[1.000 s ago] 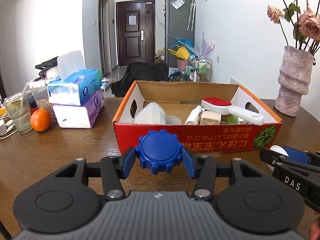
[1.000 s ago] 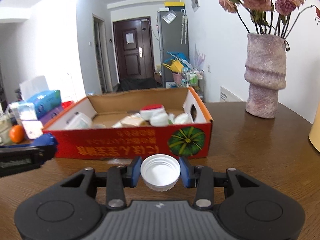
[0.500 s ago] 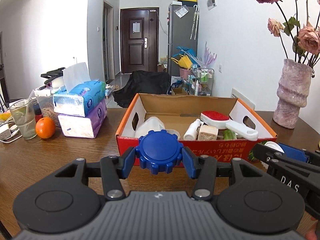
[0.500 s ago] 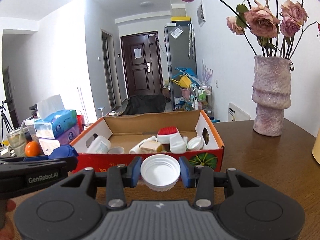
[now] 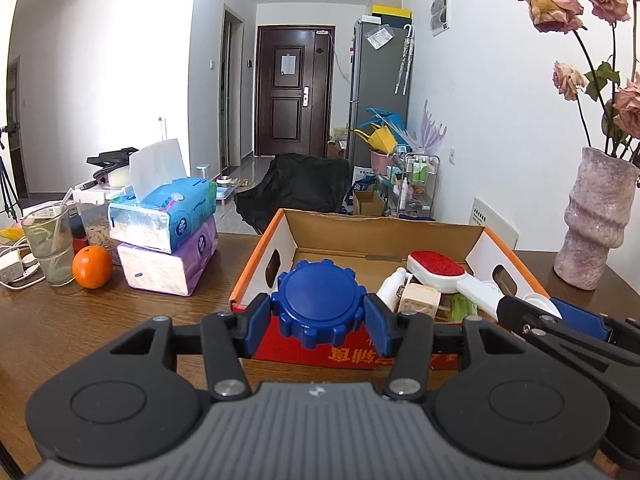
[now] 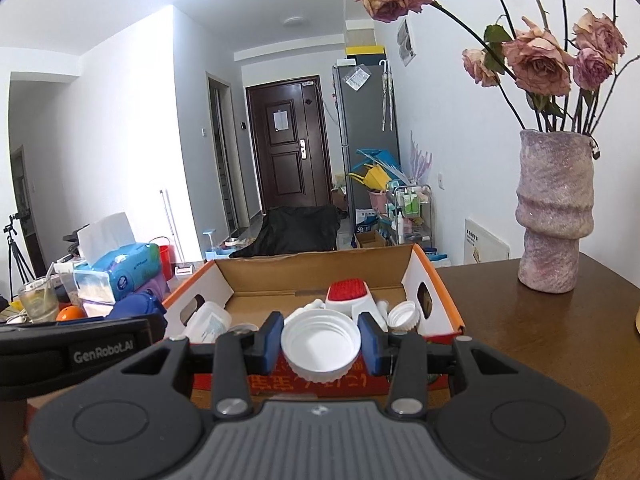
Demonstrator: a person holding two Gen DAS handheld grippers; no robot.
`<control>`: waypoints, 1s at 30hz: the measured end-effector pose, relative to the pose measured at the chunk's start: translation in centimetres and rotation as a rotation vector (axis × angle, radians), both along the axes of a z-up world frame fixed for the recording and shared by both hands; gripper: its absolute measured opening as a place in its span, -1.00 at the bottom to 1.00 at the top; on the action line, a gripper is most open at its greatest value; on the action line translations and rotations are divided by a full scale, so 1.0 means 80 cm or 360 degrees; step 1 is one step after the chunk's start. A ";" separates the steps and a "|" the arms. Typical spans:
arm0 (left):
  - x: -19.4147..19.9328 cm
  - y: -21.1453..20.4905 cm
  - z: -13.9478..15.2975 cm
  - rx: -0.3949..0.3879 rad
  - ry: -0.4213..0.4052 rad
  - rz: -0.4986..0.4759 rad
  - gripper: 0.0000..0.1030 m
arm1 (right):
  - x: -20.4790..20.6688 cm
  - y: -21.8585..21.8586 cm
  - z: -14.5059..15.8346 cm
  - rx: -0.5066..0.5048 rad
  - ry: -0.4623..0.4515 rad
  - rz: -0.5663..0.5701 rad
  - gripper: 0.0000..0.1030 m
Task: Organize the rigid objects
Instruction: 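Carry the blue cap and small white cap with both tools over the box, then open both grippers to drop the blue cap and white cap into the box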
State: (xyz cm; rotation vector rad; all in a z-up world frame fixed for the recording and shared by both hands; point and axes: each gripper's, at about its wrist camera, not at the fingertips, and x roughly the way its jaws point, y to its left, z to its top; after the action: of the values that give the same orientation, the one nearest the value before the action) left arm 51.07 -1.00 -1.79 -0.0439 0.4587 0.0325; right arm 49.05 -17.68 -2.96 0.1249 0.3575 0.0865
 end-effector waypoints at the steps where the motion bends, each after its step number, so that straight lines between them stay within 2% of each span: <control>1: 0.003 0.000 0.000 -0.0002 0.0000 0.0002 0.02 | 0.003 0.000 0.000 0.0000 -0.0001 0.0000 -0.23; 30: 0.093 -0.024 -0.003 0.0012 -0.0023 -0.0001 0.02 | 0.094 -0.013 0.002 -0.0040 -0.0036 -0.0013 -0.23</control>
State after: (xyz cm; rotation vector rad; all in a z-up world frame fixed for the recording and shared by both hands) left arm 58.52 -2.89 -2.00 -0.0364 0.4439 0.0330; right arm 56.55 -18.73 -2.83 0.1005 0.3352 0.0755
